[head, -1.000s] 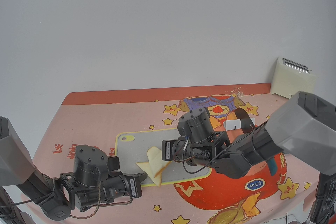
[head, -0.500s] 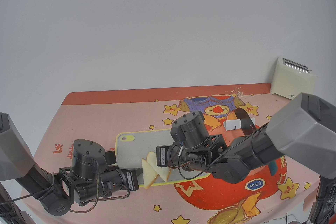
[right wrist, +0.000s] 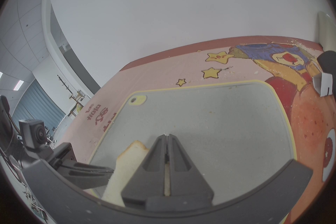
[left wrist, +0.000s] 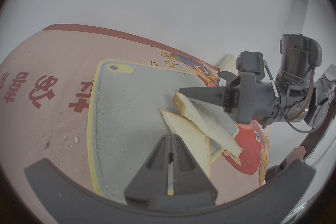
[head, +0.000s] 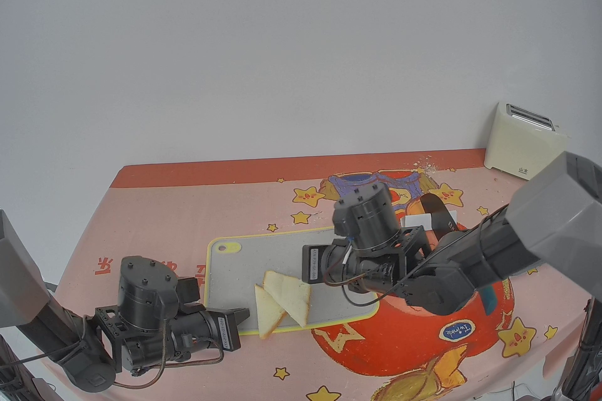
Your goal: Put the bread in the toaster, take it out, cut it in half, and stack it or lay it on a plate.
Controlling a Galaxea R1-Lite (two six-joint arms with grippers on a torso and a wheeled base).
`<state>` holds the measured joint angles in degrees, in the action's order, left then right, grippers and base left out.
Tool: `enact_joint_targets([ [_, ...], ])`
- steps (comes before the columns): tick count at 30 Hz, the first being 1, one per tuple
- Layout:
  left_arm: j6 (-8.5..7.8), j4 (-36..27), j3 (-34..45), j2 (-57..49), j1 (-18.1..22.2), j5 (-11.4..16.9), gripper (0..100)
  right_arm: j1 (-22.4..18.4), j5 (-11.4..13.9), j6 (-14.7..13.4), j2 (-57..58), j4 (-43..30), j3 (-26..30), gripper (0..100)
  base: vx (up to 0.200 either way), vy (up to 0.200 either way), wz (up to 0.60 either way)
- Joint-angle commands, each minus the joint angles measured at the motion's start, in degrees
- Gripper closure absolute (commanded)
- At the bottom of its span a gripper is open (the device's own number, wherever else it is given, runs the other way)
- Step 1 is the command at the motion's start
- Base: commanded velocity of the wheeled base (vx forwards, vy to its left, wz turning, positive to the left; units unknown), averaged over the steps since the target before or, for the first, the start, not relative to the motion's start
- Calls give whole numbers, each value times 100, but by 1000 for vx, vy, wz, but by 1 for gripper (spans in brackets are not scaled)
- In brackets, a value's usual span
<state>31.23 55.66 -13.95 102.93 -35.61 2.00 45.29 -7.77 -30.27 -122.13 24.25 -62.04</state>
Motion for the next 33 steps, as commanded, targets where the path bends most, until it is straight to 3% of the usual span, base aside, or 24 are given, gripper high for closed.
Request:
enact_joint_targets([
  [1,6,24,129,-194,-7,20,100,-38,-6,3,207,1,298,100,0,0,0],
  [33,6,50,-91,202,-245,37,100,252,-6,-181,-136,10,298,100,0,0,0],
])
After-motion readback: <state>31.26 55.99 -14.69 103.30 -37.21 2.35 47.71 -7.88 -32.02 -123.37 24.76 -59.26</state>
